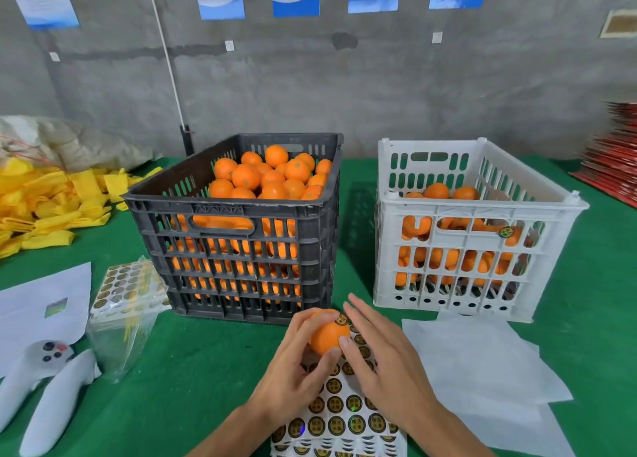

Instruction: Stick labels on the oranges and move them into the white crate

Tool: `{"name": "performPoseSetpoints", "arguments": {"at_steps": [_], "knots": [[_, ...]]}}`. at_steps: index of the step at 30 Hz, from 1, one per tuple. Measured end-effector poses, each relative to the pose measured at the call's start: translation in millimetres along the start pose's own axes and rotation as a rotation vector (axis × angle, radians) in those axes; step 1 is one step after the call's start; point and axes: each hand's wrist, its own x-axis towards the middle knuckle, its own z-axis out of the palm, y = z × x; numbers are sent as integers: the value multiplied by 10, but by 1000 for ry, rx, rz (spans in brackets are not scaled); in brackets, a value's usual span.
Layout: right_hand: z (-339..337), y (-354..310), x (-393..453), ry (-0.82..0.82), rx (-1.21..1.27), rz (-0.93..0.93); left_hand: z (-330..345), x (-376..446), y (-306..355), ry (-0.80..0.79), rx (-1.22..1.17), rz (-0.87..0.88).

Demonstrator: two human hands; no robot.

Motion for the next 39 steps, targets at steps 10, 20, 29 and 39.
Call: {"name": "performPoseSetpoints", "arguments": {"at_steps": [10, 20, 29, 39], "knots": [[-70, -79, 40, 115, -206, -302, 79, 143, 102, 115, -173, -4], [-1059, -147, 984, 598, -417, -238, -38, 1519, 1451, 53, -72, 79], [-1327, -108, 1571, 374, -406, -109, -708, 2705, 1484, 6, 648, 137], [-459, -531, 1682, 304, 182, -219, -1738, 2752, 743, -481, 988, -782]]}}
